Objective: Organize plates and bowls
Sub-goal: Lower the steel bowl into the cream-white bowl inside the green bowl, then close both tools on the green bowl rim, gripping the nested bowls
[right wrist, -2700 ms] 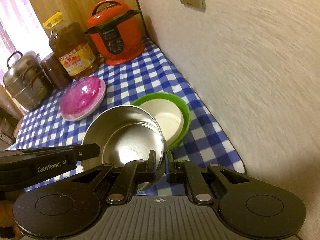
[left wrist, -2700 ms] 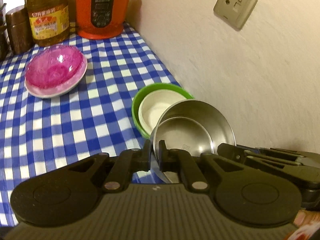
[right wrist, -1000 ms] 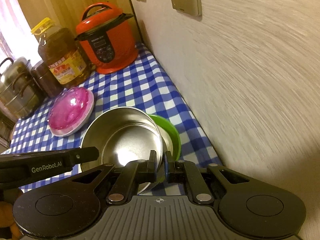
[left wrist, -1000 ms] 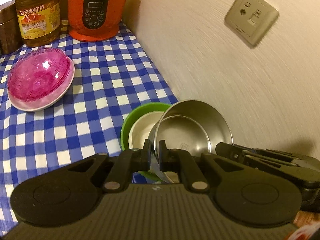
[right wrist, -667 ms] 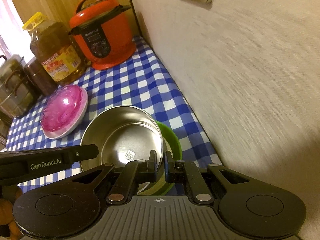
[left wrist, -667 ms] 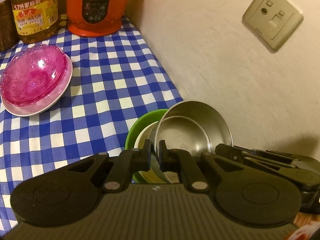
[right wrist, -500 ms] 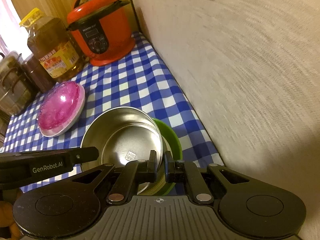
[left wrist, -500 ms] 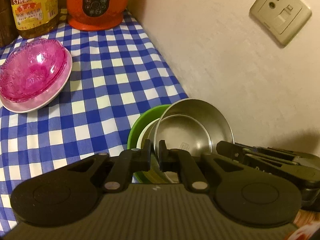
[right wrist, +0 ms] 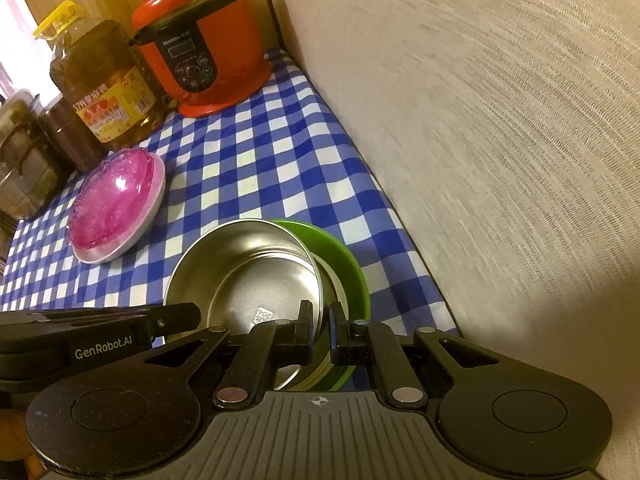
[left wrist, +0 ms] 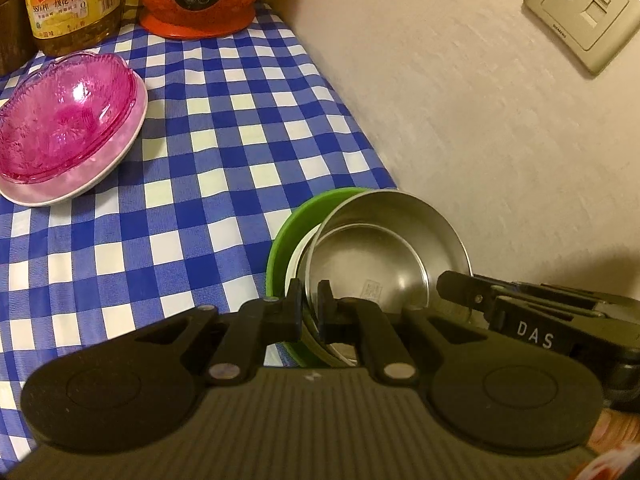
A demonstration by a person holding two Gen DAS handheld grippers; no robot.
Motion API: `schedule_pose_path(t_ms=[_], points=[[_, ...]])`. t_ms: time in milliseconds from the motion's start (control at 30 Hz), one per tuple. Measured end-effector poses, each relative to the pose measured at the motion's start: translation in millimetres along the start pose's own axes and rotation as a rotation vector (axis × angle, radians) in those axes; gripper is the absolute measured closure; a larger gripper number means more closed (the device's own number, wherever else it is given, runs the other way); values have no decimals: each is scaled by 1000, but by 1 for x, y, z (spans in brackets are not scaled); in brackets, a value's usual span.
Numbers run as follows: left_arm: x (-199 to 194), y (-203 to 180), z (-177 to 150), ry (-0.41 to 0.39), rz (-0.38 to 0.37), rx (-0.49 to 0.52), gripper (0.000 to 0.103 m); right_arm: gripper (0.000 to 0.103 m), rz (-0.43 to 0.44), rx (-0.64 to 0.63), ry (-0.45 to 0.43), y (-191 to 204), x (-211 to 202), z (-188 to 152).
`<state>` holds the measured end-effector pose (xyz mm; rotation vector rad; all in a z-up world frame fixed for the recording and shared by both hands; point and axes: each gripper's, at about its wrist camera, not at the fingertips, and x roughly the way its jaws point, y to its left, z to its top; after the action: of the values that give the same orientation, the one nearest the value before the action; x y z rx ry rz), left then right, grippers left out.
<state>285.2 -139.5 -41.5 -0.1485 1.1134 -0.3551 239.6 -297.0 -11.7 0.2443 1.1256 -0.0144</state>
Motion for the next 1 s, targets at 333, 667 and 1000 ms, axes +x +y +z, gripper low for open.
schedule_pose_path(t_ms=[333,667,1000], points=[[4,-6,-1,-3,20,53,97,95,15,22,5,-5,4,-1],[-14,2,-4,-99,8,64,83,58,83,47,-84,-17,-14,-7],[-10,23,-9,-136,-5,-29,71,54,108,102,-125,-37,-7,-18]])
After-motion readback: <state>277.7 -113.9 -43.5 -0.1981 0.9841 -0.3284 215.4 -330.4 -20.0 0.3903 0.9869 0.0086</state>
